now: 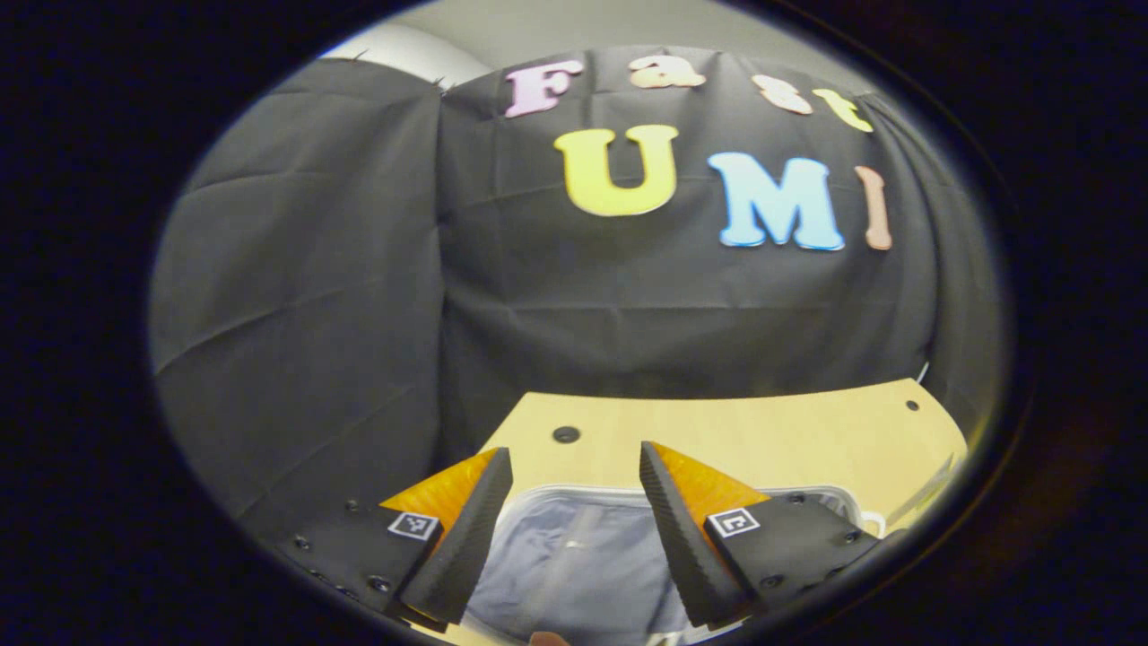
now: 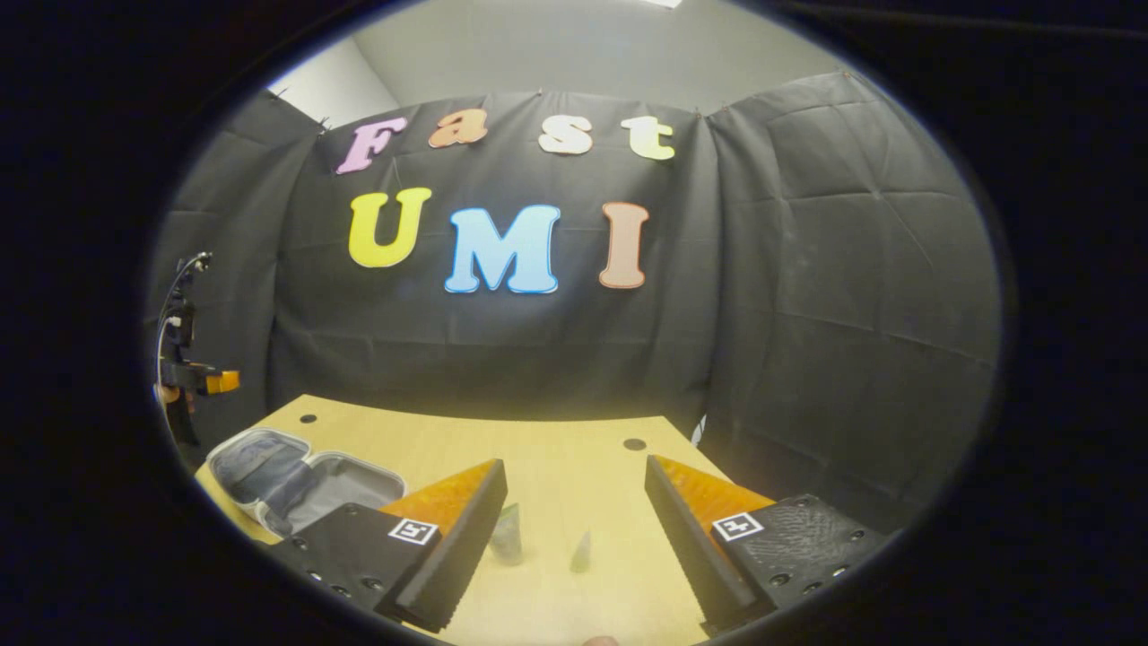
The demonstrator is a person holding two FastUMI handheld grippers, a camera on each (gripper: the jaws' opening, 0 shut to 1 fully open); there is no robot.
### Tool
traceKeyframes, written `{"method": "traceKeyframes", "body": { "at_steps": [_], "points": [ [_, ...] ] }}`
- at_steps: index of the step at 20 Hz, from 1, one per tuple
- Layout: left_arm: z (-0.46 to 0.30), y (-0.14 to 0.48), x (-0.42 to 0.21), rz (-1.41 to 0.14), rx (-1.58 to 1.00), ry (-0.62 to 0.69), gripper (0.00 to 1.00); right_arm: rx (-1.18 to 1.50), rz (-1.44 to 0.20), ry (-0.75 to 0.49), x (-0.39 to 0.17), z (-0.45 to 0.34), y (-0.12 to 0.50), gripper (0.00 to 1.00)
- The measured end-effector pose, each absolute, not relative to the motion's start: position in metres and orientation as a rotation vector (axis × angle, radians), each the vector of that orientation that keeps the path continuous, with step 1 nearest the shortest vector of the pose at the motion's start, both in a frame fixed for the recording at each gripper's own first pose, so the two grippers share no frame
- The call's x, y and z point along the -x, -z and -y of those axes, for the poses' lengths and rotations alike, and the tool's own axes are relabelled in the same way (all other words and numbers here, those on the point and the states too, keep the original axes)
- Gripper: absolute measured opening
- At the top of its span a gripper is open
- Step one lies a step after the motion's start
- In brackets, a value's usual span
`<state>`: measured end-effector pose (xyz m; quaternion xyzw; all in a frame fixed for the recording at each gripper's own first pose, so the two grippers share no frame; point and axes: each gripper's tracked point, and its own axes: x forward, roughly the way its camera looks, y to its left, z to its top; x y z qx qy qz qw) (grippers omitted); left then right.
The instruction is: First open the suitcase, pack the skin care products into it, and then close the suitcase.
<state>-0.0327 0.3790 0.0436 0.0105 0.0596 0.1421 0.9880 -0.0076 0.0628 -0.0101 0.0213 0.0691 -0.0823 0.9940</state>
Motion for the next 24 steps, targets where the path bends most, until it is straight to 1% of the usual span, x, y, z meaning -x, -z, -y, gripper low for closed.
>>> {"method": "traceKeyframes", "body": {
  "at_steps": [2, 6, 8, 11, 14, 17, 19, 21, 24],
  "points": [
    [-0.305, -0.05, 0.018, -0.064, -0.012, -0.19, 0.93, -0.03, -0.14, 0.156, 0.007, -0.052, 0.013, 0.95],
    [-0.164, -0.045, 0.0, -0.008, 0.006, -0.002, 0.93, -0.039, -0.149, 0.135, 0.003, -0.03, 0.022, 0.95],
    [-0.104, -0.042, -0.007, 0.001, 0.015, 0.088, 0.93, -0.056, -0.158, 0.125, -0.001, -0.02, 0.027, 0.95],
    [-0.018, -0.016, -0.015, -0.015, 0.036, 0.205, 0.93, -0.075, -0.165, 0.121, -0.007, -0.004, 0.031, 0.95],
    [0.048, 0.005, -0.018, -0.008, 0.048, 0.311, 0.94, -0.064, -0.175, 0.118, -0.011, 0.009, 0.037, 0.94],
    [0.099, 0.038, -0.023, -0.025, 0.024, 0.378, 0.93, -0.039, -0.195, 0.113, -0.012, 0.018, 0.047, 0.94],
    [0.115, 0.059, -0.03, -0.048, 0.025, 0.401, 0.93, -0.026, -0.209, 0.1, -0.012, 0.02, 0.055, 0.94],
    [0.124, 0.085, -0.037, -0.076, 0.023, 0.399, 0.93, -0.022, -0.223, 0.083, -0.015, 0.02, 0.061, 0.95],
    [0.132, 0.134, -0.049, -0.166, 0.019, 0.38, 0.93, -0.018, -0.237, 0.059, -0.021, 0.018, 0.068, 0.95]
  ]
}}
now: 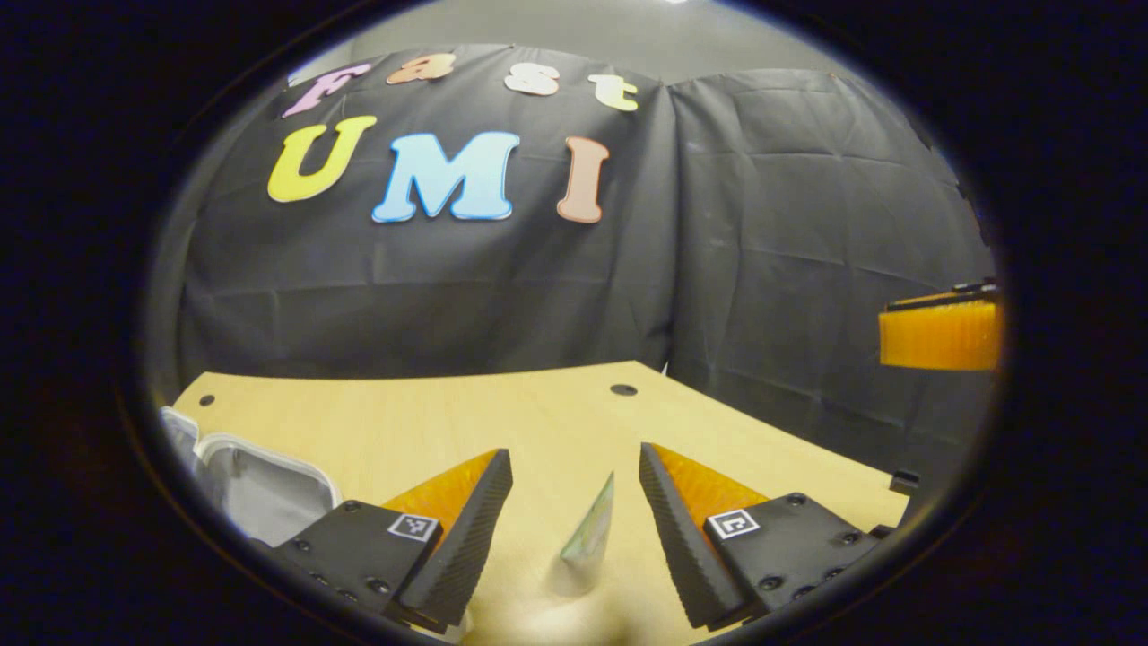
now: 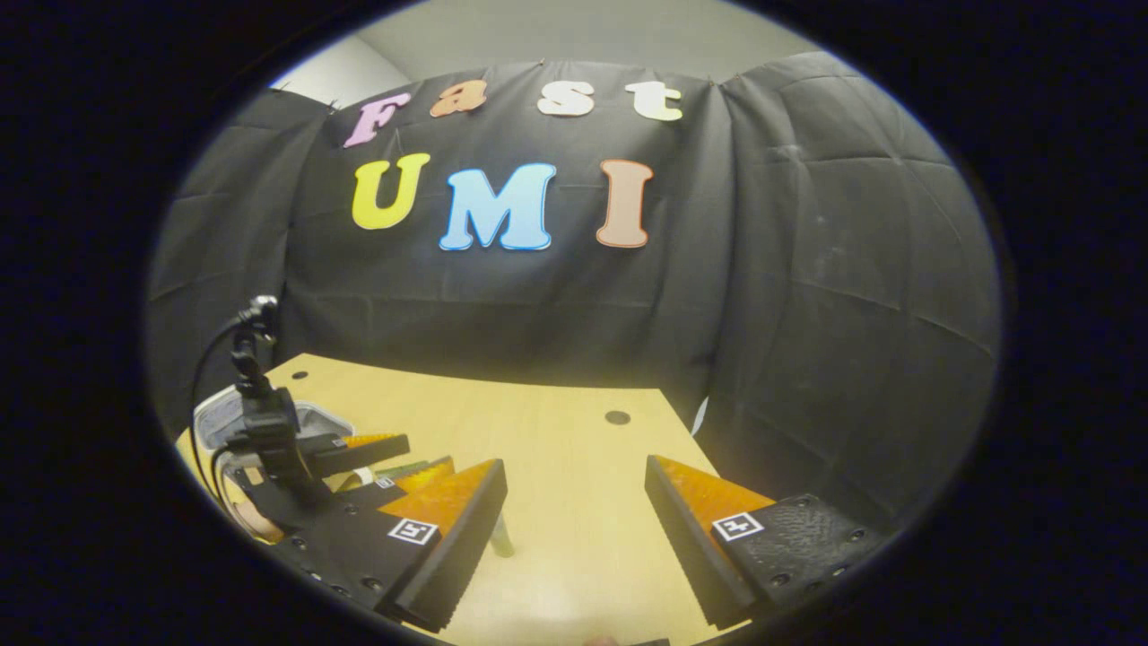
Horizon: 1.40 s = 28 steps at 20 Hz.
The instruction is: First open the suitcase, pack the skin care products into it, and then close the suitcase.
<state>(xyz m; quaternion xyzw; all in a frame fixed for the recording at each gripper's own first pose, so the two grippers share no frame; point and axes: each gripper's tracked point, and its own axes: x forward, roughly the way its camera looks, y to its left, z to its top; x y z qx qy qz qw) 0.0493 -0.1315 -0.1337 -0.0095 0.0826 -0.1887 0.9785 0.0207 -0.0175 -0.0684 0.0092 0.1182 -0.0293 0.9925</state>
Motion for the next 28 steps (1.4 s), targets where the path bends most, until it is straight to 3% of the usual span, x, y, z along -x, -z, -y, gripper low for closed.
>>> {"method": "traceKeyframes", "body": {
  "at_steps": [4, 6, 7, 8, 13, 20, 22, 25, 27, 28],
  "points": [
    [0.136, 0.189, -0.057, -0.253, -0.003, 0.372, 0.94, -0.018, -0.256, 0.036, -0.028, 0.013, 0.078, 0.95],
    [0.14, 0.208, -0.064, -0.292, -0.016, 0.361, 0.87, -0.026, -0.269, 0.022, -0.032, 0.009, 0.085, 0.95],
    [0.136, 0.216, -0.068, -0.319, -0.033, 0.336, 0.65, -0.029, -0.278, 0.012, -0.034, 0.005, 0.088, 0.95],
    [0.134, 0.217, -0.072, -0.326, -0.038, 0.33, 0.53, -0.031, -0.284, 0.002, -0.037, 0.002, 0.092, 0.95],
    [0.124, 0.213, -0.063, -0.451, 0.077, 0.315, 0.4, -0.063, -0.323, -0.054, -0.055, -0.02, 0.114, 0.95],
    [0.051, 0.094, 0.009, -0.444, 0.318, 0.275, 0.4, -0.094, -0.544, -0.115, -0.084, -0.058, 0.217, 0.92],
    [0.019, 0.073, 0.026, -0.439, 0.319, 0.24, 0.4, -0.089, -0.602, -0.106, -0.087, -0.062, 0.243, 0.85],
    [-0.04, 0.061, 0.044, -0.472, 0.329, 0.178, 0.4, -0.116, -0.651, -0.094, -0.089, -0.07, 0.263, 0.61],
    [-0.085, 0.069, 0.053, -0.51, 0.308, 0.113, 0.4, -0.145, -0.664, -0.055, -0.089, -0.068, 0.262, 0.33],
    [-0.108, 0.077, 0.056, -0.538, 0.296, 0.083, 0.4, -0.182, -0.687, -0.057, -0.084, -0.074, 0.264, 0.28]
  ]
}}
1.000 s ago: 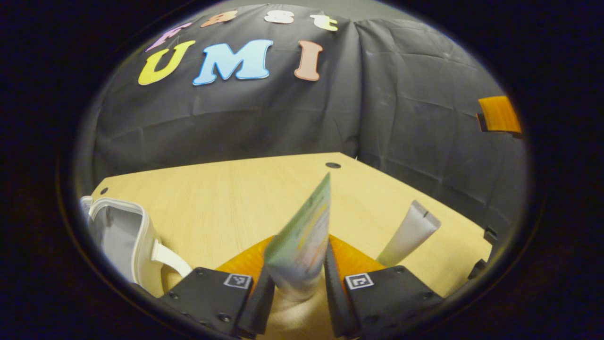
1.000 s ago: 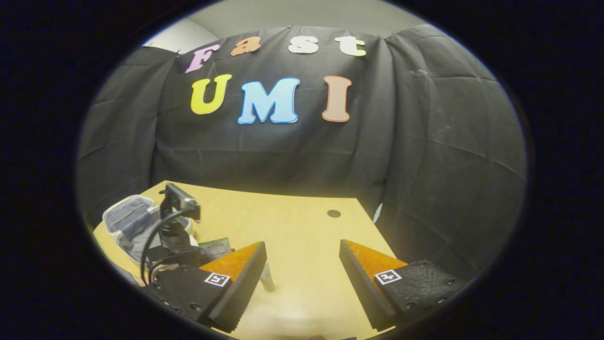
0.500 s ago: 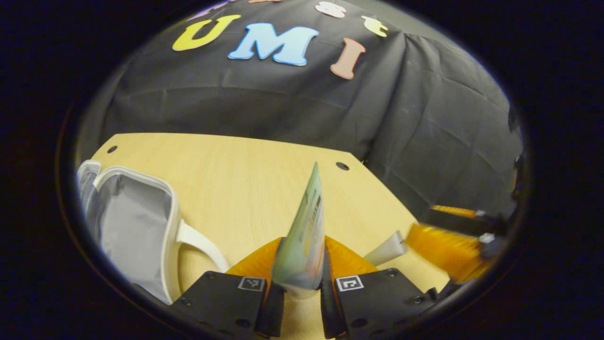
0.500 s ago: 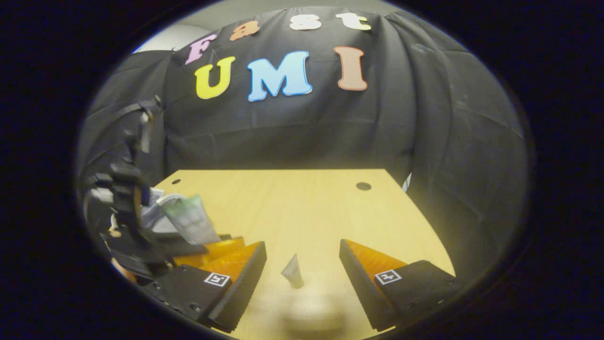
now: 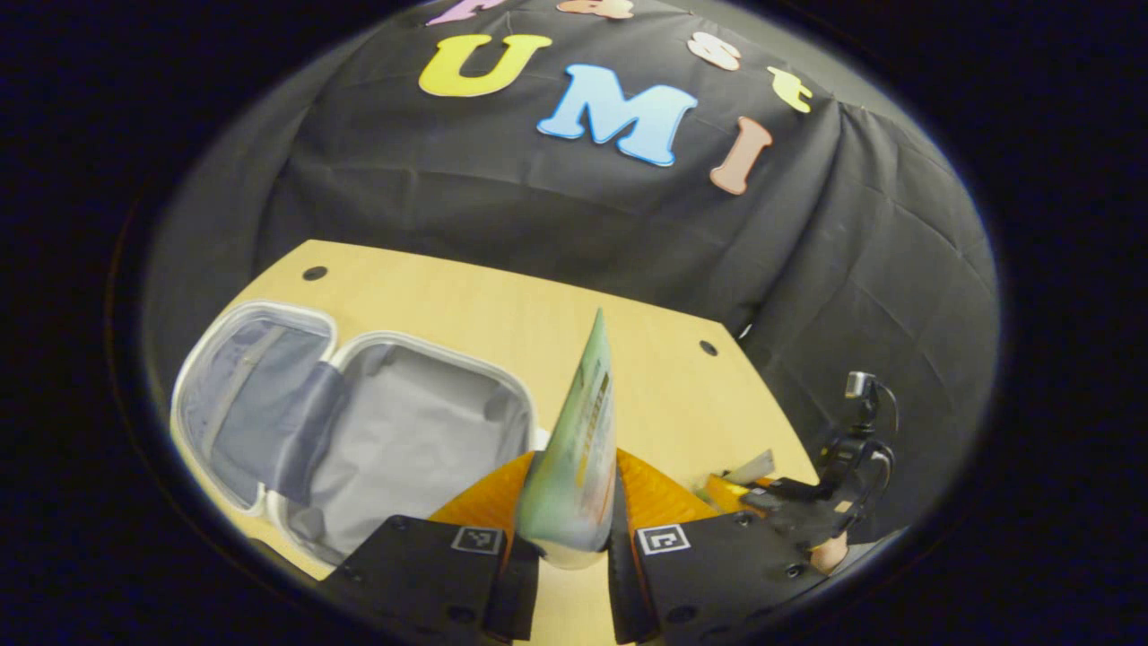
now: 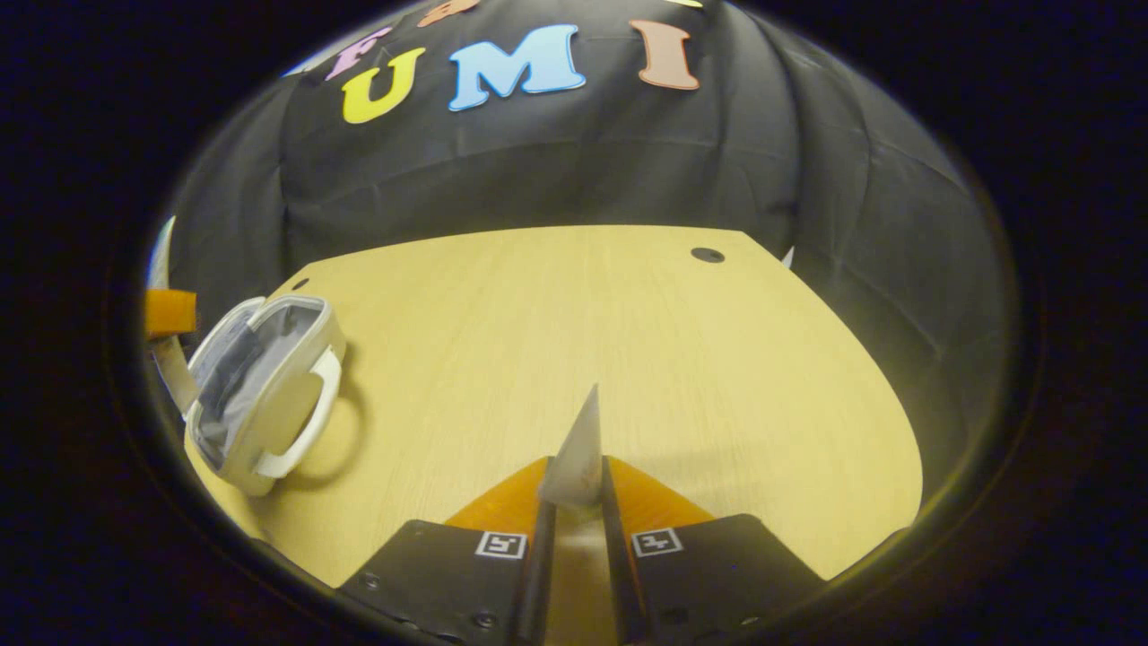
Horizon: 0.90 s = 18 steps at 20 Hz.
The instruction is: First open the suitcase, pack the skin care products into it, and then close the suitcase.
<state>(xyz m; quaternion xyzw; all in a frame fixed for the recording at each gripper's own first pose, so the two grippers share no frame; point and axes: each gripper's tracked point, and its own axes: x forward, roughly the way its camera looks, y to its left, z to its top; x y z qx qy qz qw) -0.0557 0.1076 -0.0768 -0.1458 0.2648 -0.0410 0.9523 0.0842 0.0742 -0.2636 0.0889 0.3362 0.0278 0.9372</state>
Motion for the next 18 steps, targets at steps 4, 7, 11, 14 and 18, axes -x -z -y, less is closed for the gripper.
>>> {"method": "traceKeyframes", "body": {
  "at_steps": [4, 7, 11, 14, 18],
  "points": [
    [-0.18, 0.142, 0.054, -0.741, 0.238, 0.016, 0.43, -0.32, -0.705, -0.04, -0.056, -0.1, 0.23, 0.22],
    [-0.205, 0.186, 0.042, -0.875, 0.239, 0.003, 0.4, -0.368, -0.683, -0.087, -0.034, -0.14, 0.193, 0.22],
    [-0.217, 0.202, 0.033, -0.917, 0.196, 0.016, 0.45, -0.402, -0.668, -0.172, -0.008, -0.202, 0.154, 0.22],
    [-0.224, 0.197, 0.027, -0.888, 0.159, 0.029, 0.49, -0.408, -0.675, -0.246, 0.002, -0.245, 0.137, 0.22],
    [-0.23, 0.155, 0.035, -0.744, 0.179, 0.039, 0.88, -0.353, -0.676, -0.331, -0.002, -0.292, 0.133, 0.22]
  ]
}}
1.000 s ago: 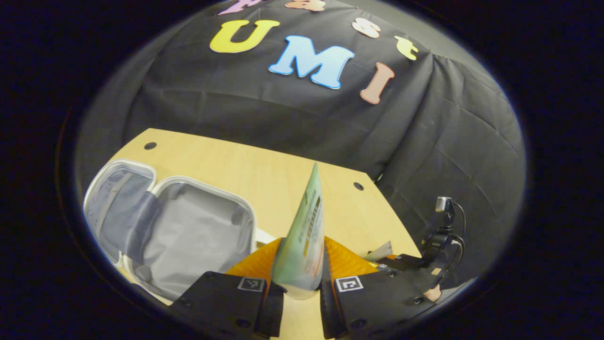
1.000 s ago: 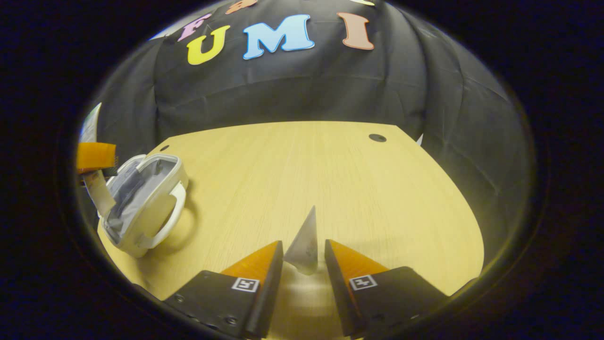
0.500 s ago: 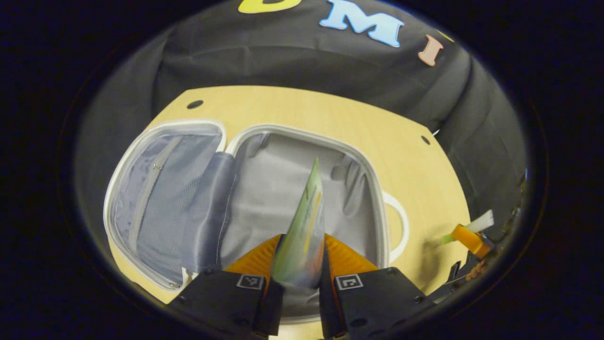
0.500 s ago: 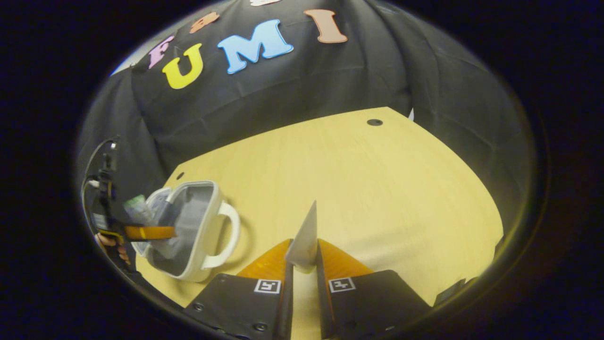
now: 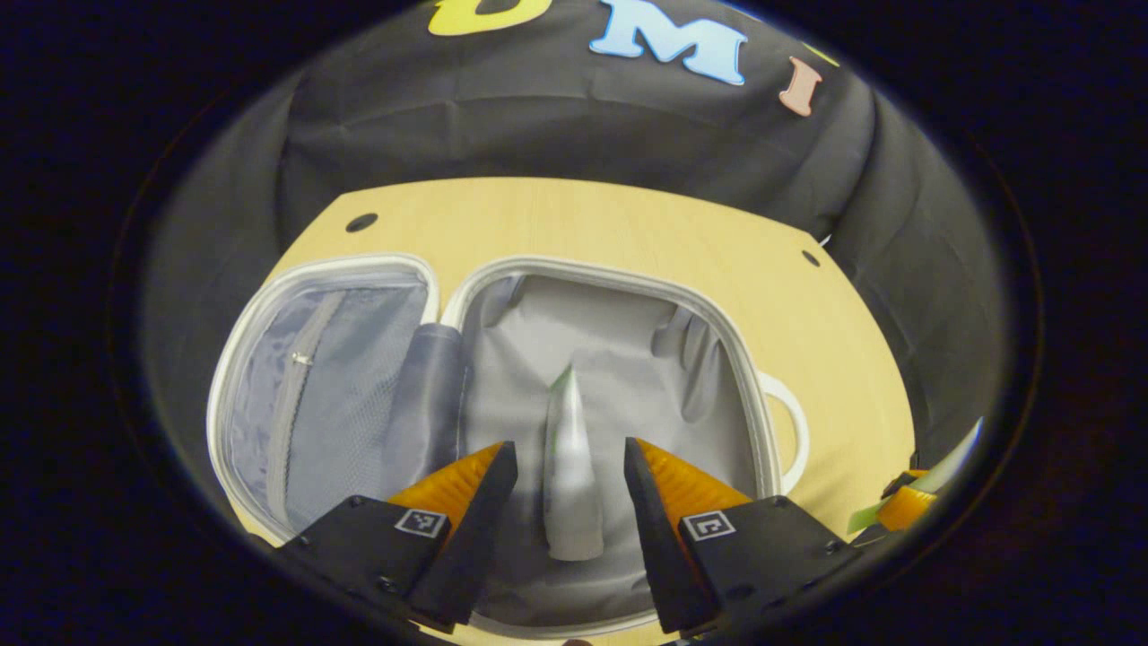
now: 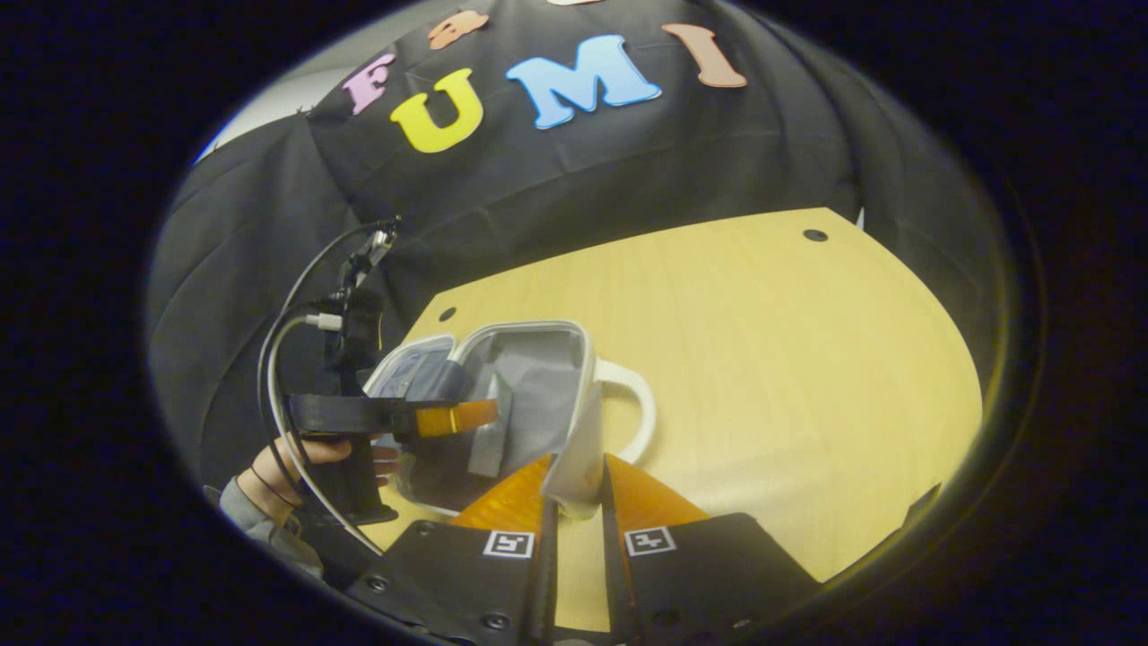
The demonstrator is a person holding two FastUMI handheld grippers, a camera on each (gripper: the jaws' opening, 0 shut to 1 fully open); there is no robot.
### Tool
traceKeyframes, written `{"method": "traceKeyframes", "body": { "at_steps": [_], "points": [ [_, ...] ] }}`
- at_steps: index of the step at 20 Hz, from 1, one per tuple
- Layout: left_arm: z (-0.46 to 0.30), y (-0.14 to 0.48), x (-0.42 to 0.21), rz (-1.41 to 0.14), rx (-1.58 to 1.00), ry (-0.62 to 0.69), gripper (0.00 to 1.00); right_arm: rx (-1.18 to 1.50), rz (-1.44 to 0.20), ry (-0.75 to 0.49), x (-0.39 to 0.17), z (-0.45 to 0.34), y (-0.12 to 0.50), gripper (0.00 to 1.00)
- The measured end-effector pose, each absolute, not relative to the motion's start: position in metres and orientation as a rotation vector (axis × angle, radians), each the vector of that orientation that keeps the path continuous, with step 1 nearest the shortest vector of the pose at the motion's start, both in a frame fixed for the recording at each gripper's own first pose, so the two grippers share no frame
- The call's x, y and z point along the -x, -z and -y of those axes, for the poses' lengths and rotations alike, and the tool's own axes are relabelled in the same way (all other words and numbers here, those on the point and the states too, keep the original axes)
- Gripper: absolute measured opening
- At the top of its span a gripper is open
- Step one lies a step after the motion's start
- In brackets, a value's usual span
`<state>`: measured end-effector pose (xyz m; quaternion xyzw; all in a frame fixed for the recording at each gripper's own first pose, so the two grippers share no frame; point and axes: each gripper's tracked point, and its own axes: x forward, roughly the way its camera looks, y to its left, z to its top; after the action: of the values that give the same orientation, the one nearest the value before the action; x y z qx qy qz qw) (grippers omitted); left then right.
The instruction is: First open the suitcase, pack the skin care products into it, and then close the suitcase.
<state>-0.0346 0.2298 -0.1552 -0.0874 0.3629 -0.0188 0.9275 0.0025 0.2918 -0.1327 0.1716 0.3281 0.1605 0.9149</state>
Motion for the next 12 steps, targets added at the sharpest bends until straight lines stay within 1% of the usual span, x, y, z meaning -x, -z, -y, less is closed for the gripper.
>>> {"method": "traceKeyframes", "body": {
  "at_steps": [1, 4, 6, 7, 8, 9, 10, 12],
  "points": [
    [-0.235, 0.142, 0.042, -0.697, 0.199, 0.031, 0.82, -0.344, -0.682, -0.354, -0.006, -0.304, 0.133, 0.22],
    [-0.263, 0.099, 0.076, -0.553, 0.254, -0.008, 0.84, -0.344, -0.728, -0.416, -0.018, -0.341, 0.147, 0.22],
    [-0.289, 0.079, 0.103, -0.474, 0.27, -0.066, 0.82, -0.317, -0.773, -0.448, -0.026, -0.362, 0.163, 0.22],
    [-0.302, 0.069, 0.117, -0.436, 0.274, -0.097, 0.86, -0.292, -0.799, -0.455, -0.031, -0.368, 0.173, 0.22],
    [-0.314, 0.061, 0.131, -0.419, 0.271, -0.126, 0.86, -0.266, -0.82, -0.463, -0.035, -0.375, 0.183, 0.22],
    [-0.328, 0.06, 0.146, -0.409, 0.265, -0.163, 0.86, -0.245, -0.841, -0.467, -0.039, -0.379, 0.193, 0.22],
    [-0.343, 0.061, 0.156, -0.4, 0.26, -0.197, 0.89, -0.228, -0.855, -0.469, -0.044, -0.384, 0.202, 0.23],
    [-0.372, 0.063, 0.174, -0.395, 0.265, -0.263, 0.9, -0.216, -0.858, -0.466, -0.043, -0.385, 0.204, 0.26]
  ]
}}
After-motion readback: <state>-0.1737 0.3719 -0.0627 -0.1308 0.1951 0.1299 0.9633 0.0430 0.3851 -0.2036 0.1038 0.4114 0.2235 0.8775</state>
